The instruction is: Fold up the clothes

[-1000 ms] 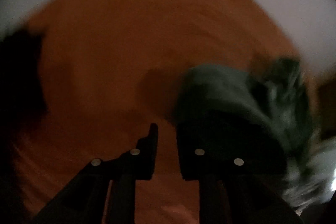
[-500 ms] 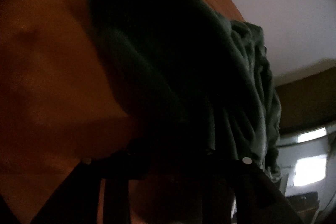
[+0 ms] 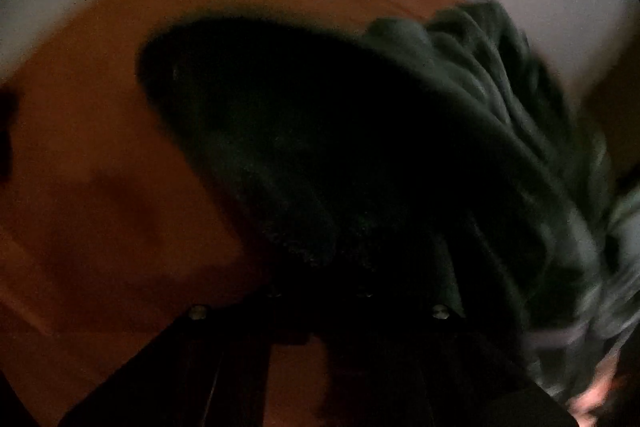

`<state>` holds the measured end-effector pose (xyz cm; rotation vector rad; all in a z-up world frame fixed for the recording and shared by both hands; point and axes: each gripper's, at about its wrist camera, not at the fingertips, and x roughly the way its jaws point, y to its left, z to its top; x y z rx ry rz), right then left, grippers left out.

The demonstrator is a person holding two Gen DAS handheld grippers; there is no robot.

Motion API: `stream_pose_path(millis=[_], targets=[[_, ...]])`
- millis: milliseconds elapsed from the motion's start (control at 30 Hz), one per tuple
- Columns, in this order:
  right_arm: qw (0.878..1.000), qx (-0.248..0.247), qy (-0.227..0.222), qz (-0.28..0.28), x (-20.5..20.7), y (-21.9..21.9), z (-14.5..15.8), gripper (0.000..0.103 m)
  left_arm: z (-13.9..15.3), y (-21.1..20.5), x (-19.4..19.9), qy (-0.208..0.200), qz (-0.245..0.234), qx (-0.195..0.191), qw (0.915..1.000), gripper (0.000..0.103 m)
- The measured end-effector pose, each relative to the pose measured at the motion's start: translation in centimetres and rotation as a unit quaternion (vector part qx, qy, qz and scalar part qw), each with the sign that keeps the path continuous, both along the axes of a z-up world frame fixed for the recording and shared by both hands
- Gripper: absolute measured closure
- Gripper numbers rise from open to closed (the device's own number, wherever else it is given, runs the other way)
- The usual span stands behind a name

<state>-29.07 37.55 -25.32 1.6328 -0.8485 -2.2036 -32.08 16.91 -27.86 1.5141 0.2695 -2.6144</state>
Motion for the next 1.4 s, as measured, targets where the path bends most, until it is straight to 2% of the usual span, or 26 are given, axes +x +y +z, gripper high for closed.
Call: stream_pose_path(millis=[67, 133, 200, 267, 333, 400, 467, 567, 633, 700, 733, 800, 833, 867, 933, 967, 1033, 1100, 1167, 1333, 1400], targets=[[1.0, 0.003, 0.004, 0.0, 0.0, 0.0, 0.2, 0.037, 1.1, -0.4, -0.6, 0.003, -0.003, -0.081, 0.9967, 0.097], [1.0, 0.006, 0.009, 0.001, 0.1, 0.0, 0.4, 0.037, 1.8, -2.2, -1.6, -0.006, 0.015, -0.132, 0.9911, 0.097], [1.0, 0.006, 0.01, -0.001, 0.1, 0.1, 0.5, 0.037, 2.4, -4.3, -3.0, -0.008, 0.039, -0.201, 0.9788, 0.097], [1.0, 0.007, 0.01, -0.003, 0.1, 0.2, 0.6, 0.037, 2.6, -7.9, -3.4, -0.017, 0.069, -0.263, 0.9623, 0.097], [1.0, 0.007, 0.01, -0.005, 0.1, 0.3, 0.6, 0.037, 2.8, -11.1, -4.8, -0.033, 0.102, -0.295, 0.9495, 0.097], [1.0, 0.007, 0.011, -0.007, 0.2, 0.4, 0.7, 0.037, 3.1, -13.8, -6.3, -0.043, 0.129, -0.334, 0.9328, 0.097], [1.0, 0.008, 0.011, -0.01, 0.2, 0.5, 0.8, 0.037, 3.2, -15.3, -6.9, -0.047, 0.139, -0.363, 0.9203, 0.097], [1.0, 0.008, 0.012, -0.011, 0.2, 0.6, 0.9, 0.037, 4.1, -17.8, -6.3, -0.04, 0.154, -0.404, 0.9009, 0.097], [1.0, 0.009, 0.012, -0.01, 0.2, 0.4, 1.0, 0.037, 5.2, -17.7, -5.6, -0.018, 0.157, -0.437, 0.8854, 0.097], [1.0, 0.012, 0.012, -0.009, 0.2, 0.2, 1.0, 0.037, 7.7, -17.1, -5.7, 0.032, 0.165, -0.477, 0.8627, 0.097], [1.0, 0.013, 0.012, -0.008, 0.2, 0.1, 1.0, 0.037, 8.8, -16.0, -5.3, 0.067, 0.162, -0.507, 0.8439, 0.097], [1.0, 0.014, 0.011, -0.008, 0.2, 0.1, 1.0, 0.037, 9.2, -13.3, -6.1, 0.141, 0.132, -0.59, 0.7836, 0.097], [1.0, 0.013, 0.01, -0.009, 0.2, 0.1, 0.9, 0.037, 8.5, -12.2, -6.2, 0.157, 0.111, -0.625, 0.7569, 0.097], [1.0, 0.01, 0.007, -0.009, 0.2, 0.1, 0.8, 0.037, 7.2, -12.1, -6.6, 0.143, 0.084, -0.642, 0.7486, 0.096], [1.0, 0.003, 0.001, -0.01, 0.2, -0.1, 0.6, 0.037, 3.9, -13.7, -7.5, 0.058, 0.047, -0.615, 0.7852, 0.092], [1.0, 0.002, 0.0, -0.008, 0.2, -0.2, 0.5, 0.037, 2.1, -14.6, -7.6, 0.015, 0.041, -0.589, 0.8071, 0.092], [1.0, 0.002, -0.003, -0.003, 0.4, -0.4, 0.4, 0.037, 0.2, -15.6, -6.7, -0.01, 0.053, -0.537, 0.8417, 0.092], [1.0, 0.003, -0.005, 0.002, 0.6, -0.6, 0.4, 0.037, -1.6, -16.5, -5.8, -0.034, 0.064, -0.484, 0.8721, 0.091], [1.0, 0.006, -0.007, 0.005, 0.7, -0.8, 0.2, 0.037, -3.0, -17.7, -4.9, -0.063, 0.086, -0.437, 0.8931, 0.09], [1.0, -0.005, -0.019, -0.002, 0.2, -1.0, -0.3, 0.037, -4.3, -17.2, -3.5, -0.081, 0.069, -0.436, 0.8938, 0.087], [1.0, -0.01, -0.021, -0.002, -0.1, -1.3, -0.4, 0.037, -4.2, -18.3, -3.5, -0.085, 0.071, -0.426, 0.898, 0.086]])
